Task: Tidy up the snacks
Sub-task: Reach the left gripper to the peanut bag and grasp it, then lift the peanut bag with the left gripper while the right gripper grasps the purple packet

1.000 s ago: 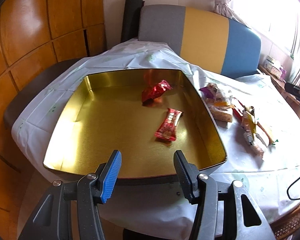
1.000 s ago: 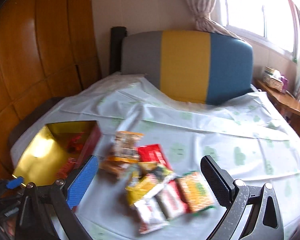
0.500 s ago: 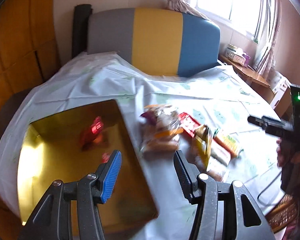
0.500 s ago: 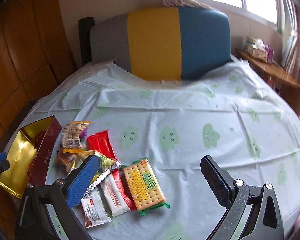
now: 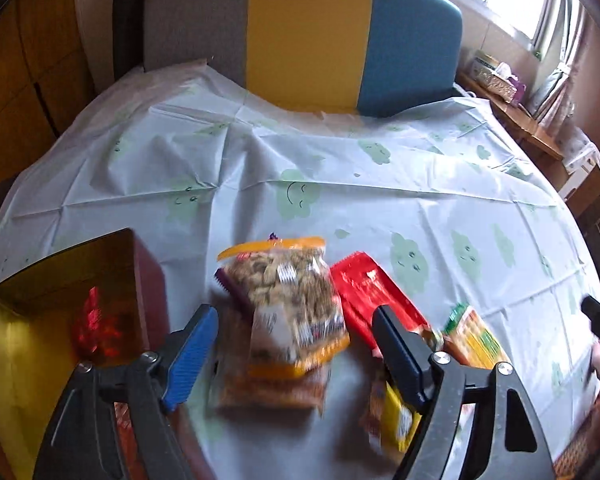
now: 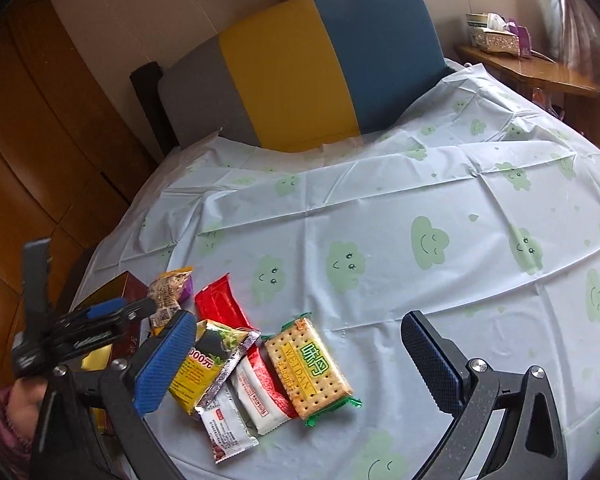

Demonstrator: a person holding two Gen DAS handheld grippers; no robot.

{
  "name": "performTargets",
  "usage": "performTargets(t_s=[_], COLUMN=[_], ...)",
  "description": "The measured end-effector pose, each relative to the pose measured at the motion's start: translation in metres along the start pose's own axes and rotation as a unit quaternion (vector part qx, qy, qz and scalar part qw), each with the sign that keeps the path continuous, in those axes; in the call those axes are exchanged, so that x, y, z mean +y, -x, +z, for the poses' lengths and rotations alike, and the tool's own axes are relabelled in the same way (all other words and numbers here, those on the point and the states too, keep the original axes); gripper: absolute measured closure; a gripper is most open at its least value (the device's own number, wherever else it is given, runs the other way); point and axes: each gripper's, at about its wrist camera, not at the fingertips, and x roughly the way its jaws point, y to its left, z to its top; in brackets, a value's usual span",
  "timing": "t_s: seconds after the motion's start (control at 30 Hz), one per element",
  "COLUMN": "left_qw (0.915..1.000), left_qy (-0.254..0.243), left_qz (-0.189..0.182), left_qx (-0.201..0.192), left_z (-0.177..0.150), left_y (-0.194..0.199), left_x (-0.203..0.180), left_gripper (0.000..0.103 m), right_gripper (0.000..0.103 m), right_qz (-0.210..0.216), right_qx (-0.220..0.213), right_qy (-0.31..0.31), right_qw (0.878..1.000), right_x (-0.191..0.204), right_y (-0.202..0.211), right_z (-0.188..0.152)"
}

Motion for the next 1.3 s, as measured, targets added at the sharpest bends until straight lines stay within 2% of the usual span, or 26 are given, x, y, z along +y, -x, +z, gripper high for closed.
performTargets(t_s=[0.17,0.2,0.23,0.3,0.33,0.37,0.5,0.7,0.97,1.07,1.17,1.23,1.3], left_qw=[0.9993,0.9990,0.9986,0.9990,0.9995,0.9997,0.9998,0.9953,0.9885,0.9860,0.9849,0.9841,0.9839], left_qy=[0.022,0.028,0.033,0.025,0.015,0.011,0.000,-0.052,-0.117,-0.142,-0.151,-0.156,-0.159], left_qz=[0.009,0.008,0.004,0.006,0.004,-0.001,-0.019,-0.061,-0.084,-0.082,-0.083,-0.083,-0.081], left_qx=[0.028,0.034,0.041,0.037,0.027,0.020,-0.011,-0.055,-0.044,-0.032,-0.021,-0.017,-0.018], left_z=[0.008,0.008,0.008,0.006,0.004,0.001,-0.015,-0.066,-0.141,-0.167,-0.190,-0.199,-0.207], left_y=[-0.028,-0.032,-0.036,-0.037,-0.032,-0.027,0.002,0.060,0.080,0.077,0.073,0.069,0.066], left_x=[0.003,0.004,0.006,0.005,0.003,0.003,0.000,-0.015,-0.031,-0.037,-0.038,-0.036,-0.033], left_gripper=[0.023,0.027,0.043,0.049,0.057,0.059,0.060,0.060,0.060,0.060,0.060,0.060,0.060], right_gripper=[0.000,0.000,0.000,0.000,0.000,0.000,0.000,0.000,0.000,0.007,0.020,0.033,0.039], right_qz=[-0.002,-0.002,-0.002,-0.005,-0.005,-0.007,-0.013,-0.018,-0.020,-0.014,0.006,0.024,0.044], right_qx=[-0.004,-0.003,-0.002,0.000,0.000,-0.001,0.000,0.009,0.022,0.030,0.050,0.062,0.075], right_qy=[0.011,0.010,0.010,0.011,0.013,0.016,0.024,0.029,0.056,0.068,0.063,0.056,0.049], right_qw=[1.000,1.000,1.000,1.000,1.000,1.000,1.000,0.999,0.998,0.997,0.997,0.996,0.995], right_x=[0.004,0.004,0.003,0.004,0.004,0.005,0.007,0.007,0.014,0.018,0.020,0.023,0.027], right_y=[0.001,0.001,0.000,-0.001,-0.001,-0.001,-0.003,-0.007,-0.013,-0.017,-0.023,-0.028,-0.032], right_z=[0.000,0.000,0.000,0.000,-0.001,-0.001,-0.002,-0.005,-0.012,-0.016,-0.020,-0.022,-0.023])
